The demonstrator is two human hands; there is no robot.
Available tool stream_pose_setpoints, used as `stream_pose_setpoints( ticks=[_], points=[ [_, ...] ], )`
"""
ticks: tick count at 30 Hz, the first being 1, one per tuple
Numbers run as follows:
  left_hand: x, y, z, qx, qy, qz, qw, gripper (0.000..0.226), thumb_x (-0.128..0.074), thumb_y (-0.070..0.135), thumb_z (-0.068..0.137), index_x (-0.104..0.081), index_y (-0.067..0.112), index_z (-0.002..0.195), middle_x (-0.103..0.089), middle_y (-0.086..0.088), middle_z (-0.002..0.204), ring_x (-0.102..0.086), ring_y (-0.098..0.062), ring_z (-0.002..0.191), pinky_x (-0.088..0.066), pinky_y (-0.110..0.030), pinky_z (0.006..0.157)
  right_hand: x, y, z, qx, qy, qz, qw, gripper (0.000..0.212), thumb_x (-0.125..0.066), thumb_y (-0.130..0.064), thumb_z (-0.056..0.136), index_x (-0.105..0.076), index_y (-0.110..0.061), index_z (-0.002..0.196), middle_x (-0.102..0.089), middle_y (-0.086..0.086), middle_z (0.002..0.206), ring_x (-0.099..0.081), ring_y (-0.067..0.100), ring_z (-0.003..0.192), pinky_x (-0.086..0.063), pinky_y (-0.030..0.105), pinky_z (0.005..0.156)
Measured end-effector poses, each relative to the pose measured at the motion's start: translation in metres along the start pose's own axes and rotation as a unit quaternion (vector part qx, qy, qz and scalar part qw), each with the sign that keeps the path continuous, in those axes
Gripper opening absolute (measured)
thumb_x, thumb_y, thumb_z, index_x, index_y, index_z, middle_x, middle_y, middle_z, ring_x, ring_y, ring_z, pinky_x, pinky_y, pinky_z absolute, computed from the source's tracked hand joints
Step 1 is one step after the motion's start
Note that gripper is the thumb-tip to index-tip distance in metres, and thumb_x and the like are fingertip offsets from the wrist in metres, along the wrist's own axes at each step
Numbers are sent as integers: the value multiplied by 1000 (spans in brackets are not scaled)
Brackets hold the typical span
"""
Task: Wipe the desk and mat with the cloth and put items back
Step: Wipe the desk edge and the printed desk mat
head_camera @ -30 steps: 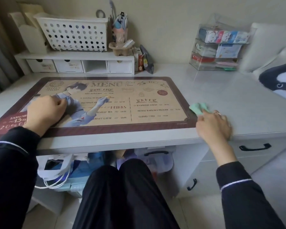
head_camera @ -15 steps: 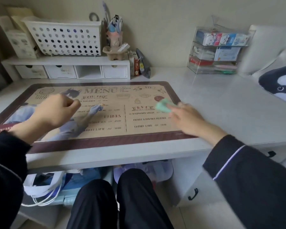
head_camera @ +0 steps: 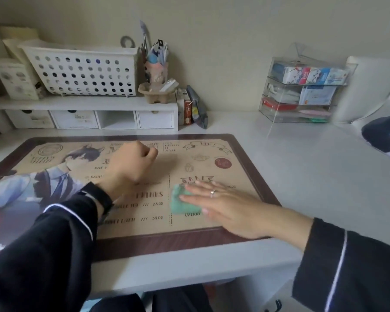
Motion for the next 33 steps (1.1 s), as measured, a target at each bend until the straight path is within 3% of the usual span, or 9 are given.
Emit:
stream_pose_setpoints(
  ticks=[4,8,13,16,20,23,25,29,33],
  points=[
    [-17,-8,-4,-24,-9,50,998,55,-41,33,95,-39,13,44,-39,2,41,-39,-15,39,-24,-23,42,55,148,-7,-229,103,-22,968,58,-35,-5,100,-26,-37,147,-20,-10,156,-20,21,145,-6,19,117],
    [-18,-8,-2,-34,-4,69,997,56,-40,33,94,-34,11,43,-37,2,39,-38,-15,40,-20,-23,44,70,227,-14,-510,118,-55,850,54,-28,-20,97,-21,-27,151,-23,7,156,-31,34,136,-27,42,112],
    [-21,-13,-2,-33,-14,71,997,57,-40,35,92,-33,10,42,-35,1,38,-37,-16,41,-19,-24,45,29,94,69,-153,75,-39,985,61,-33,-25,99,-6,-62,140,-1,-28,155,-17,11,144,-21,34,112],
    [-24,-15,-2,-35,-16,78,996,57,-38,38,92,-33,9,44,-37,1,40,-36,-14,43,-19,-25,45,8,58,51,9,-7,-26,1000,45,-19,-44,102,-2,-63,140,7,-36,152,2,0,145,-4,33,117],
    [-25,-13,1,-31,-15,86,996,57,-36,40,92,-34,8,45,-37,0,39,-41,-16,40,-18,-23,44,58,176,45,-205,63,-26,976,51,-33,-16,103,-23,-38,147,-17,-11,158,-17,24,145,-10,28,114],
    [-24,-12,1,-24,-9,93,995,57,-36,41,91,-35,7,44,-38,0,39,-41,-16,40,-17,-22,43,70,241,40,-475,67,-76,874,55,-28,-23,100,-14,-29,153,-15,4,159,-20,33,142,-20,45,114],
    [-24,-13,1,-24,-9,87,996,58,-37,40,91,-35,8,43,-37,0,37,-41,-16,38,-18,-22,43,66,229,63,-527,87,-77,842,59,-30,-28,94,-16,-26,151,-18,7,157,-24,32,139,-24,47,112],
    [-25,-15,0,-23,-15,76,997,58,-40,39,92,-36,6,44,-37,0,38,-42,-17,40,-20,-24,44,31,142,139,-276,76,-51,957,54,-23,-31,98,-12,-35,151,-9,-1,161,-18,25,145,-18,47,117],
    [-23,-14,0,-25,-15,70,997,57,-39,40,91,-35,6,45,-36,0,39,-40,-16,42,-20,-24,45,22,120,133,-119,34,-35,992,50,-25,-32,103,-6,-43,148,1,-19,156,0,7,144,6,31,112]
  ],
)
Point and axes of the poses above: each hand's wrist, its own z-axis towards the middle knuckle, its own x-axis out of the back of the hand, y = z × x, the point moved 7 cm from there along z, towards the middle knuckle
